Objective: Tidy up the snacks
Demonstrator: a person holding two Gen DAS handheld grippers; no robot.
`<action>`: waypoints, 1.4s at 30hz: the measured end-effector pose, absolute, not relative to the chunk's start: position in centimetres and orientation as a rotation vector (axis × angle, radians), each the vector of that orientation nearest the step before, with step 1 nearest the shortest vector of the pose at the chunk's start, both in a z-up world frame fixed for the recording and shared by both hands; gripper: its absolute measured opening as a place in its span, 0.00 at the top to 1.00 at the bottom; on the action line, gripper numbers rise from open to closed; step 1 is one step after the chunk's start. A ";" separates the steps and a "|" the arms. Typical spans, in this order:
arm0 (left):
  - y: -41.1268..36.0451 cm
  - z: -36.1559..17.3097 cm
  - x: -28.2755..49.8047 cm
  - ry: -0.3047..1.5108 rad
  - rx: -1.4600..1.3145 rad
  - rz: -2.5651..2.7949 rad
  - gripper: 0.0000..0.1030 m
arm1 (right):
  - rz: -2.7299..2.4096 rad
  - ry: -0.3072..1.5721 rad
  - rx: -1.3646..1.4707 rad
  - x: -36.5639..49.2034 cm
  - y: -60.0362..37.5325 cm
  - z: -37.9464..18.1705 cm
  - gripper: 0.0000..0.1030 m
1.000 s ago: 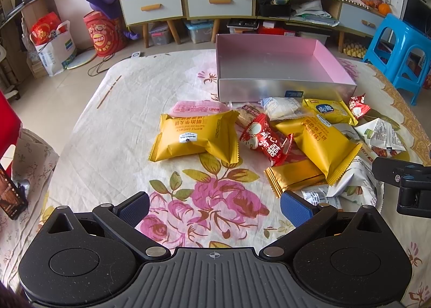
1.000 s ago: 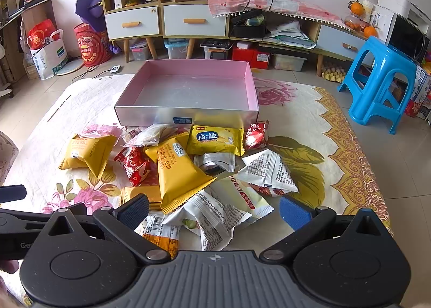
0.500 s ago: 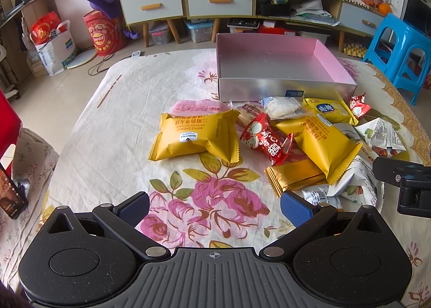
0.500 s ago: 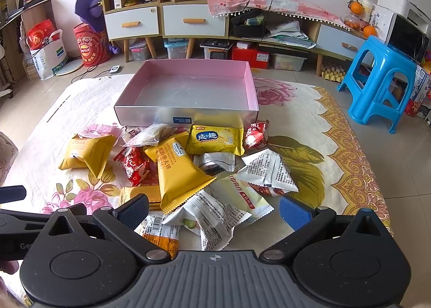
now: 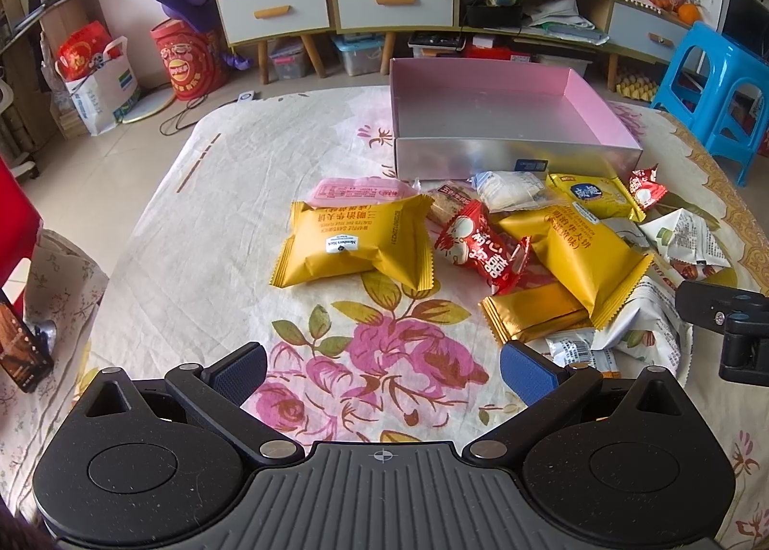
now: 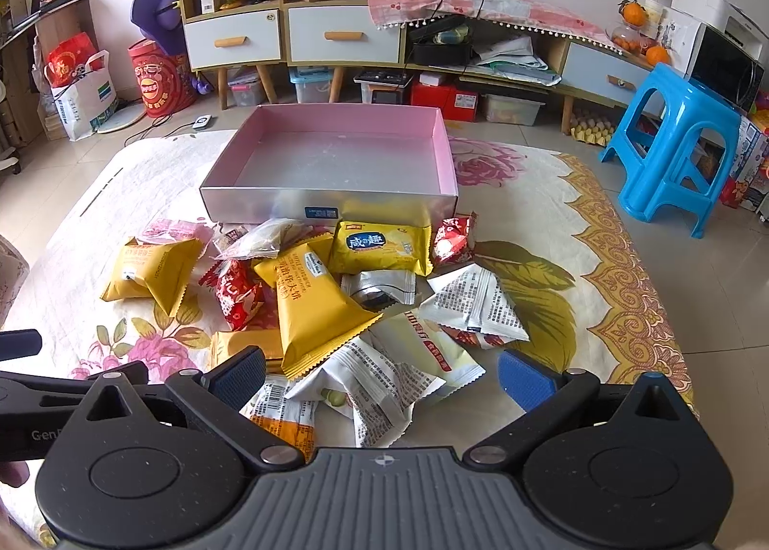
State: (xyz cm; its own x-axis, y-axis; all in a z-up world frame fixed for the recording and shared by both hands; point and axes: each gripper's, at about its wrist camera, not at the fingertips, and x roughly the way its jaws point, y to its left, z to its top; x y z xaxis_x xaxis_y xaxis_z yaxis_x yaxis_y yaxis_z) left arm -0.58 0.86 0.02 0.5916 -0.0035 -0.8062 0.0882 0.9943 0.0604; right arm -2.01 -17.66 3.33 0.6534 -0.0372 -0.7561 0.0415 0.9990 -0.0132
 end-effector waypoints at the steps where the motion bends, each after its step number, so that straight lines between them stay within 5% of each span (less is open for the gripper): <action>1: 0.9 0.0 -0.5 0.938 0.096 -0.056 0.00 | -0.046 0.859 0.006 -2.0 -17.7 3.3 0.08; 23: 2.2 0.3 3.8 0.980 0.064 -0.274 0.00 | 0.056 0.904 0.109 1.0 -19.5 3.6 0.08; 42: 5.3 -2.8 8.9 0.870 0.005 -0.402 0.01 | 0.280 0.895 0.090 5.6 -17.8 -0.5 0.22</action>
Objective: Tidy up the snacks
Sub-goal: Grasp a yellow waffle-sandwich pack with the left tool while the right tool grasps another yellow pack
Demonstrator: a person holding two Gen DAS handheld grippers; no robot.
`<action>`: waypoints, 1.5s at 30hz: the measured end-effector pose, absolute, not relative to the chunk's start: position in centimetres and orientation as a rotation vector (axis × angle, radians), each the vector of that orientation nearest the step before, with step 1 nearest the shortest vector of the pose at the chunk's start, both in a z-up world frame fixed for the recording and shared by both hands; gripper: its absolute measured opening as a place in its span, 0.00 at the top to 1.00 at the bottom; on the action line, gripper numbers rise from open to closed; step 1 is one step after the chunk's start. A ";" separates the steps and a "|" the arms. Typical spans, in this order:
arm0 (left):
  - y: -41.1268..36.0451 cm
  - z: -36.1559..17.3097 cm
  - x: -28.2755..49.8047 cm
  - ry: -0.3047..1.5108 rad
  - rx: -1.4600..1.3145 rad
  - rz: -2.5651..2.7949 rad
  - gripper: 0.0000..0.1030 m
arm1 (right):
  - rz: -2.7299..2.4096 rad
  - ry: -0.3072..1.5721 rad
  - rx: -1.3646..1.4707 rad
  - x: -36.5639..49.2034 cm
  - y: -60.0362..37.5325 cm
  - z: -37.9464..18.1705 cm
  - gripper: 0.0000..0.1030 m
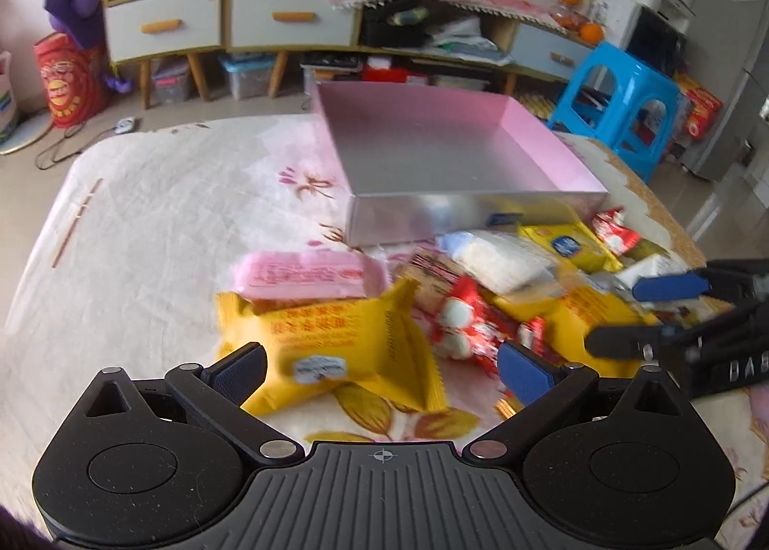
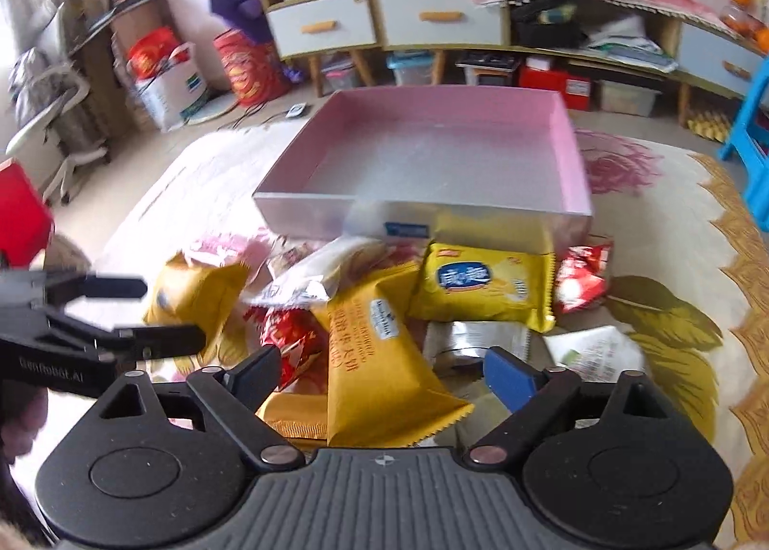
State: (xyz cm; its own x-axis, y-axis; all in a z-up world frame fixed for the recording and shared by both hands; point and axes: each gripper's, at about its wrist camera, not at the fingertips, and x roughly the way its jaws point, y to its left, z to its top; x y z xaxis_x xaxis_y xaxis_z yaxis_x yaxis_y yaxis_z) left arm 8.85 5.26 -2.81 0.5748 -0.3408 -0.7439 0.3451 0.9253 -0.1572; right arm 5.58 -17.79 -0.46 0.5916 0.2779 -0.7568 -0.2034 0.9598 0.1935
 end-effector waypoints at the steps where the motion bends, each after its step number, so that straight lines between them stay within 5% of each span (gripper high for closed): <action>1: 5.4 -2.8 8.9 0.851 0.018 -0.407 0.01 | 0.289 0.897 0.074 5.6 -17.5 -0.6 0.23; 7: 5.3 -2.1 9.8 0.724 0.211 -0.571 0.00 | 0.319 0.920 -0.003 5.8 -16.6 -1.3 0.29; 15: 4.3 -4.1 9.2 0.821 0.365 -0.658 0.00 | 0.332 0.928 -0.019 5.6 -16.9 -1.9 0.31; 25: 5.0 -2.9 7.1 0.915 0.257 -0.780 0.01 | 0.322 0.947 -0.036 5.9 -16.3 -2.4 0.34; 45: 4.4 -5.1 9.3 0.804 0.437 -0.579 0.07 | 0.286 0.950 -0.033 6.2 -16.4 -2.8 0.39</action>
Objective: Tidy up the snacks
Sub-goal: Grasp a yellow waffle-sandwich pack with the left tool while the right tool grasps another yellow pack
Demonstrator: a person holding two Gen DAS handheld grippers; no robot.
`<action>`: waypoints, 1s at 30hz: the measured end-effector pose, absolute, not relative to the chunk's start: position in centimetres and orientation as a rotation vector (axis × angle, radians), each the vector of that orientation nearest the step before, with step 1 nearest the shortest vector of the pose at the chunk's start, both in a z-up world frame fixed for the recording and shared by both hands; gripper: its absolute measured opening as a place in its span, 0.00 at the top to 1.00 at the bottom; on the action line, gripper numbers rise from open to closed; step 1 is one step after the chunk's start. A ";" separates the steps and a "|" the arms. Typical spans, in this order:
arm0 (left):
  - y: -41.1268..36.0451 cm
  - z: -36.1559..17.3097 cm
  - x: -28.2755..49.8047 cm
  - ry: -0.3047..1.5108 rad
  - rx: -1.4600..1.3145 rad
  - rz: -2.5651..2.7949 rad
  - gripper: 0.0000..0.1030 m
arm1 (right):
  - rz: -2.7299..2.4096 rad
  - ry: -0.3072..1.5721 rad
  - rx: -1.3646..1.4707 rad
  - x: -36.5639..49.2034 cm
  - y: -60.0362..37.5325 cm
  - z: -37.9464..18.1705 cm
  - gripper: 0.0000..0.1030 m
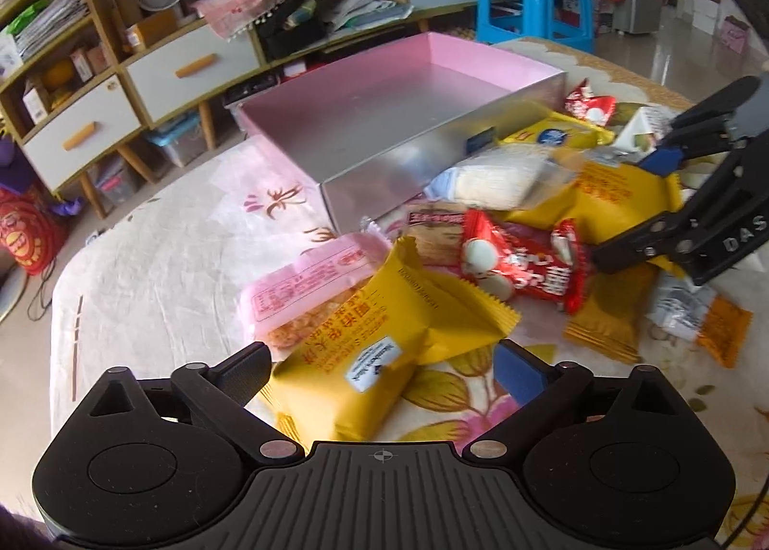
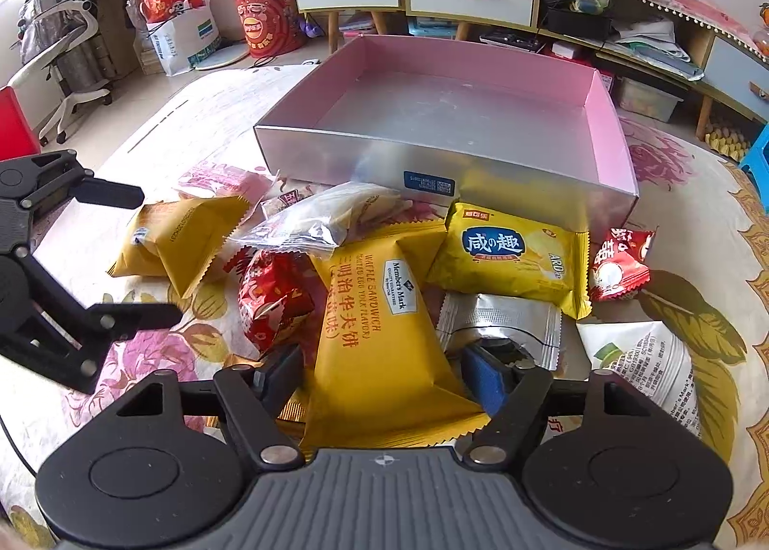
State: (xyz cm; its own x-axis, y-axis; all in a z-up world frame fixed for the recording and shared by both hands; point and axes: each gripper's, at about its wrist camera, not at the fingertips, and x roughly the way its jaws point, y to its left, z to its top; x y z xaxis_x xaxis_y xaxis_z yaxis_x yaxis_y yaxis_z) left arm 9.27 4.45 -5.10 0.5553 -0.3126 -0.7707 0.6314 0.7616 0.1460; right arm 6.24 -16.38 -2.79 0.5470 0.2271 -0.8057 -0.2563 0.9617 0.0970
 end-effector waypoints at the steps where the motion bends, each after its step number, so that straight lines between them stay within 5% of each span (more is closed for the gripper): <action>1: 4.5 -5.2 9.4 0.805 0.439 -0.570 0.07 | 0.285 0.948 -0.035 6.2 -16.3 -2.8 0.40; 10: 4.6 -4.0 8.5 0.875 0.388 -0.614 0.37 | 0.268 0.942 -0.047 6.2 -16.2 -2.7 0.45; 26: 3.8 -6.0 9.2 0.816 0.448 -0.568 0.34 | 0.263 0.935 -0.058 6.3 -16.0 -2.8 0.52; 30: 3.7 -5.8 9.2 0.835 0.410 -0.566 0.49 | 0.262 0.930 -0.065 6.3 -15.9 -2.8 0.56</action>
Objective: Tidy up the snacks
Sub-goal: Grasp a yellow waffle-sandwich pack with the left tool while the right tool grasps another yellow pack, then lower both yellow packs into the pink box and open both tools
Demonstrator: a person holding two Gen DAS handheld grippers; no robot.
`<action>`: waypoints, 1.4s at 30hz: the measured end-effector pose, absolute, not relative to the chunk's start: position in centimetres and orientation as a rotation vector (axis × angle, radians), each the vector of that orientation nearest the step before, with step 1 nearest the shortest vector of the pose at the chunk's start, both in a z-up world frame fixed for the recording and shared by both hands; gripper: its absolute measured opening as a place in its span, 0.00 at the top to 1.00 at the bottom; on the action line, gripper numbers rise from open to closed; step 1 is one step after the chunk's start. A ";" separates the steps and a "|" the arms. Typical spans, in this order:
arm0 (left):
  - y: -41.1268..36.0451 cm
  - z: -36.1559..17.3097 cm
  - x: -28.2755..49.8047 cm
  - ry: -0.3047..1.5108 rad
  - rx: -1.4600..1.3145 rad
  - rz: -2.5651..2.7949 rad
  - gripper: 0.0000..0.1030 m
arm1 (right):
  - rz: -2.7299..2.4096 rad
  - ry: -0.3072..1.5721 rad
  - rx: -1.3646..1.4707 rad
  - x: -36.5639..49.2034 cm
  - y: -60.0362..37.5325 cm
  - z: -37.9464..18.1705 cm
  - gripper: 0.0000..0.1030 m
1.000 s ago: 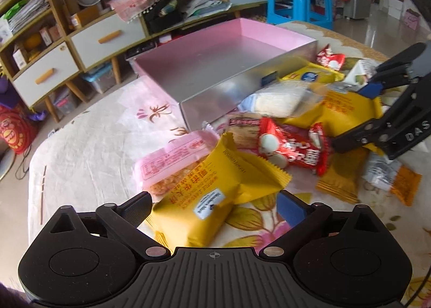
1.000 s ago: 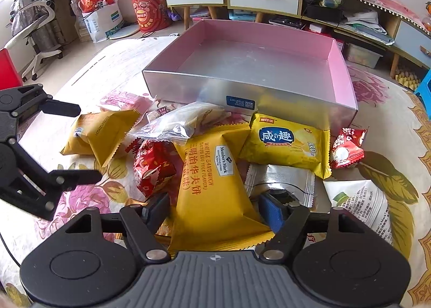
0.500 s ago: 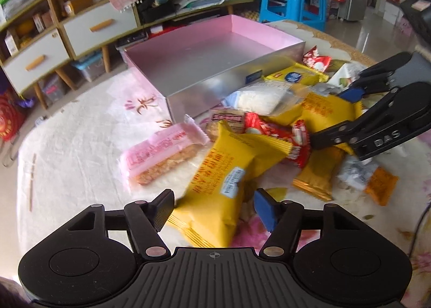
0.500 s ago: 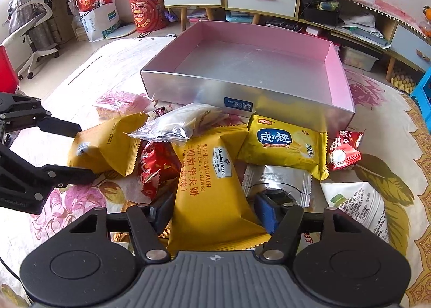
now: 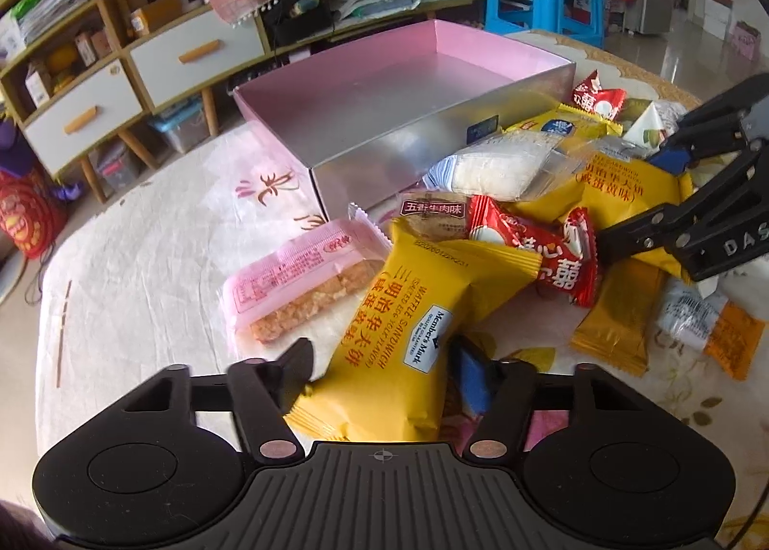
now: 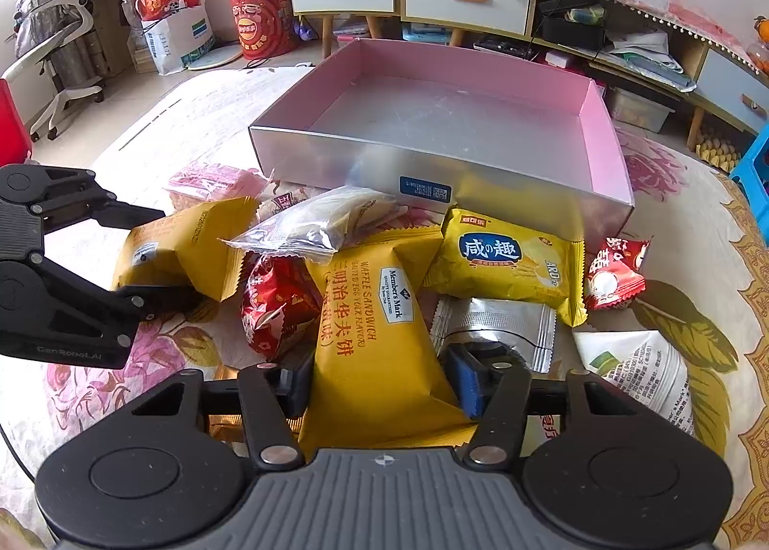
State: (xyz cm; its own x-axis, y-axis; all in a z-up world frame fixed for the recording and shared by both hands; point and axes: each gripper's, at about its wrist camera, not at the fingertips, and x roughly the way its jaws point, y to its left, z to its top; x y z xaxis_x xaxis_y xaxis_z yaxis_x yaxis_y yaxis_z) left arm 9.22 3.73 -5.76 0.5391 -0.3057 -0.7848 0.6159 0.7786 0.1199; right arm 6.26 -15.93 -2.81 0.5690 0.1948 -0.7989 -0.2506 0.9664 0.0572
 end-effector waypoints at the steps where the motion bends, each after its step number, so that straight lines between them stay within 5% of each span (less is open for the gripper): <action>1: 3.7 -5.6 9.2 0.845 0.396 -0.572 0.60 | 0.262 0.928 -0.067 6.2 -15.9 -2.8 0.58; 42: 4.3 2.0 11.9 0.882 -0.103 -0.387 0.64 | 0.157 0.827 0.176 7.2 -18.7 4.3 0.65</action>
State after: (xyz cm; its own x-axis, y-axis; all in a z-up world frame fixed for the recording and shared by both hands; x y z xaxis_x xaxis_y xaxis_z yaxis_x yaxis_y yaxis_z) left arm 11.89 4.32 1.95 0.5712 -0.3710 -0.7322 0.2870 0.9260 -0.2453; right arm 7.18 -18.70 4.27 0.6672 0.2068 -0.7156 -0.0704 0.9739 0.2158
